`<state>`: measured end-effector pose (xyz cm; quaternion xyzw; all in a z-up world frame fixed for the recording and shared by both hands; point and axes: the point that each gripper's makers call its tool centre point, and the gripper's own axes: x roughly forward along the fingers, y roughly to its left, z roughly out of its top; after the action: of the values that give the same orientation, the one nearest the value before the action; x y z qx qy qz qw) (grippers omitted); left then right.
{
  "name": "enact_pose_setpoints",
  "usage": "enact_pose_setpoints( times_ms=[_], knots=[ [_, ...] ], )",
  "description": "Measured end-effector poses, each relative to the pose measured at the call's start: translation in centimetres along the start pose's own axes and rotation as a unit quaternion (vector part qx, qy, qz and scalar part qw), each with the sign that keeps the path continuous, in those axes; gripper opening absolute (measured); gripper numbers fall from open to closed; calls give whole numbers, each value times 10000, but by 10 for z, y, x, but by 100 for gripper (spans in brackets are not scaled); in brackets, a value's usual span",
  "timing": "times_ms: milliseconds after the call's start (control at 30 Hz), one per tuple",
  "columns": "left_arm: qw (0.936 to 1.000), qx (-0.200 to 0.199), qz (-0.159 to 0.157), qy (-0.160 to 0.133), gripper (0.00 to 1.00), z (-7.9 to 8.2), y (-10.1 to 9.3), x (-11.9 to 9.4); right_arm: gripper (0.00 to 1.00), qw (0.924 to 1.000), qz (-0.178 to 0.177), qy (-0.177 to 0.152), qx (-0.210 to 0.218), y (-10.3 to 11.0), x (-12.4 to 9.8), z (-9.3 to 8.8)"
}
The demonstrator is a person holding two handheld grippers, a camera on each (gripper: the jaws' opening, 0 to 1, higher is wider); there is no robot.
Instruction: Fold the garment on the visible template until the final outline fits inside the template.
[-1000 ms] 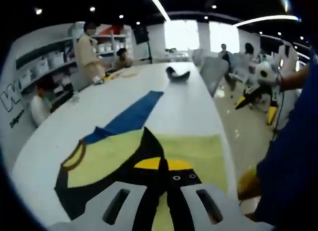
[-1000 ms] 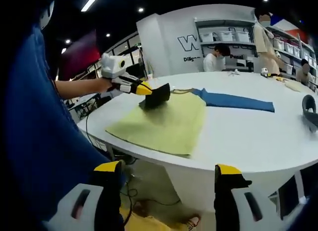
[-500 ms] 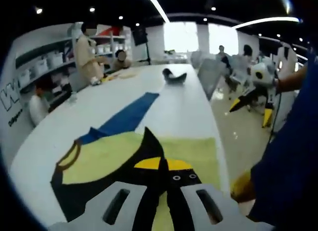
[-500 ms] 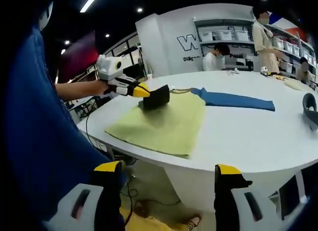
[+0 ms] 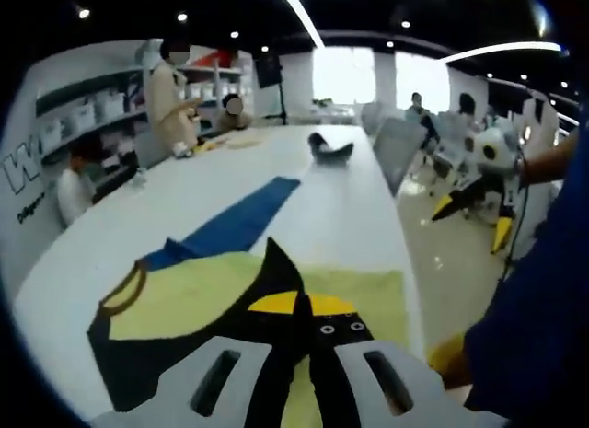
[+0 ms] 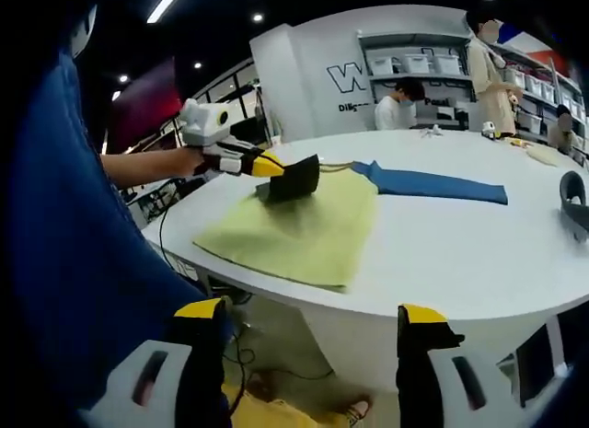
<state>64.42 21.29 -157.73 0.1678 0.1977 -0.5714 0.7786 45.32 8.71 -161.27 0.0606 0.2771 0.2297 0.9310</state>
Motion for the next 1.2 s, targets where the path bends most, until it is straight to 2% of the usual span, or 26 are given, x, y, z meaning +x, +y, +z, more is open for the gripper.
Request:
enact_pose_setpoints(
  times_ms=[267,433,600,733,833,867,900,967,1067,1167,1200],
  knots=[
    [9999,-116,-20,-113,1,14,-3,9,74,10000,16,9,28,2,2,-1],
    [9995,-73,-296,-13,2,4,-17,14,74,10000,-3,-6,57,0,2,-2],
    [9992,-226,-313,-61,21,1,-24,11,74,10000,7,20,75,1,4,-3],
    [9989,-372,-203,-193,25,0,-22,0,74,9999,41,79,61,3,7,-4],
    [9980,-517,78,-360,31,-4,-15,-13,74,9999,65,86,68,5,10,-2],
    [9970,-538,352,-441,34,-8,-8,-23,74,9999,69,86,65,5,10,-1],
    [9966,-545,421,-458,35,-10,-6,-26,74,9999,72,86,63,5,11,-1],
    [9927,-688,843,-515,34,-26,12,-47,74,9999,105,80,61,5,13,1],
    [9876,-847,1246,-437,36,-47,31,-69,74,9999,137,82,33,5,16,2],
    [9815,-1078,1551,-300,43,-68,50,-89,74,9998,165,72,16,5,18,5],
    [9794,-1109,1656,-315,44,-71,56,-95,74,9998,174,65,5,5,19,6]
  ],
)
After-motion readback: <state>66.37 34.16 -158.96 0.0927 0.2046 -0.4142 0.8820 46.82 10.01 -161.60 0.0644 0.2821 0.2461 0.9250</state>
